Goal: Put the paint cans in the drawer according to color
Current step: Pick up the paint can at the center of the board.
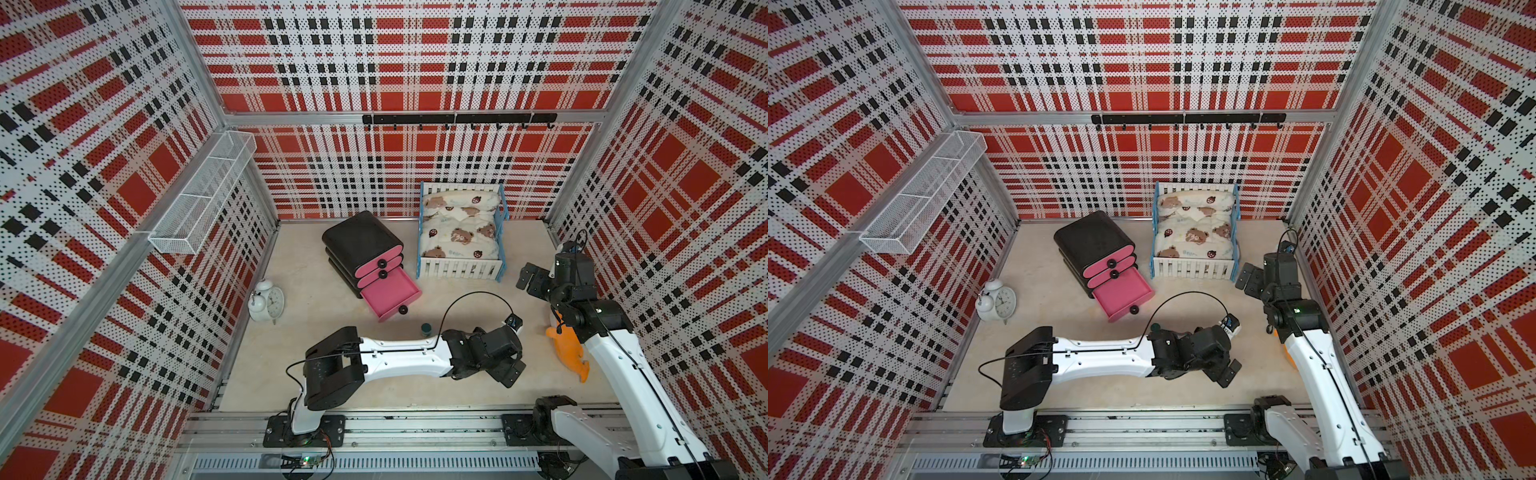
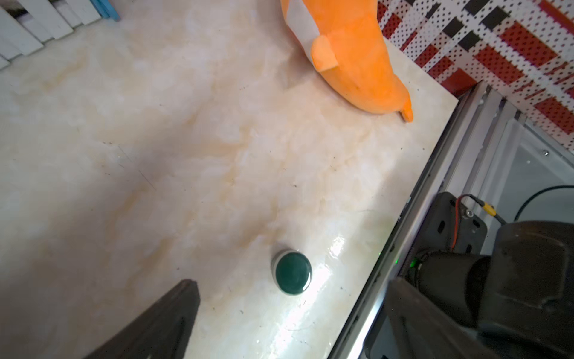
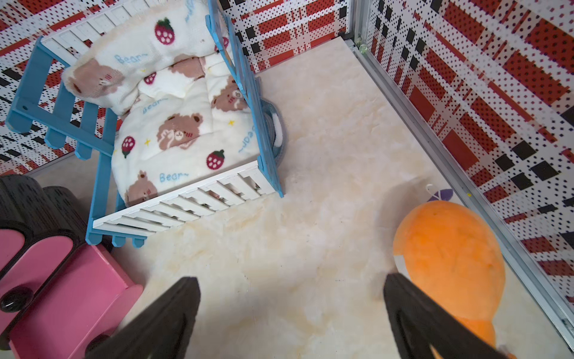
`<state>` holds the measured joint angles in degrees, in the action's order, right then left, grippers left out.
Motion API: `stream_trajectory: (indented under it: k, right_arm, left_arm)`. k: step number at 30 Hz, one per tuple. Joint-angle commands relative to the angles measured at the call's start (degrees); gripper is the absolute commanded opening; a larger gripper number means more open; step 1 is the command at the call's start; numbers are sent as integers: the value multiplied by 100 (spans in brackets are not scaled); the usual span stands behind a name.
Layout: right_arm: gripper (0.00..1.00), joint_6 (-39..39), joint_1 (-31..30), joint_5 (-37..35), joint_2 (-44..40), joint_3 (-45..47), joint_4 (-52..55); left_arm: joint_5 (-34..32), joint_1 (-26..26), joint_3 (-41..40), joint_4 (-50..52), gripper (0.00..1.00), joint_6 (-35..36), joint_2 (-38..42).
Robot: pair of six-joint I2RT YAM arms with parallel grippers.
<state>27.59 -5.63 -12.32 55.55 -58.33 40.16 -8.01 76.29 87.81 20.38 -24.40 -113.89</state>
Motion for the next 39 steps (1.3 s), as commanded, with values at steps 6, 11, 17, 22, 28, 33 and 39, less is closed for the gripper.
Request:
stream_trajectory:
  k: [6, 11, 17, 22, 28, 33, 39]
  right_arm:
    - [100, 44, 94, 10, -97, 37, 3]
    - [100, 44, 105, 13, -84, 94, -52]
    - [100, 28, 102, 218, -83, 190, -130]
    - [100, 27, 114, 335, -87, 282, -197]
    - [100, 10, 111, 331, -123, 306, -202]
    - [100, 0, 123, 337, -167, 357, -211]
    - [100, -4, 122, 413, -192, 390, -250]
  left_arm:
    - [142, 17, 576, 500, 99, 37, -768]
    - [66, 53, 707, 655, 99, 89, -989]
    - [103, 127, 803, 733, 96, 128, -1217]
    - [189, 175, 882, 736, 70, 109, -1341]
    - [291, 107, 819, 726, 34, 35, -1330]
    - [189, 26, 623, 725, 12, 6, -1137]
    - [-140, -326, 199, 732, 10, -12, -566]
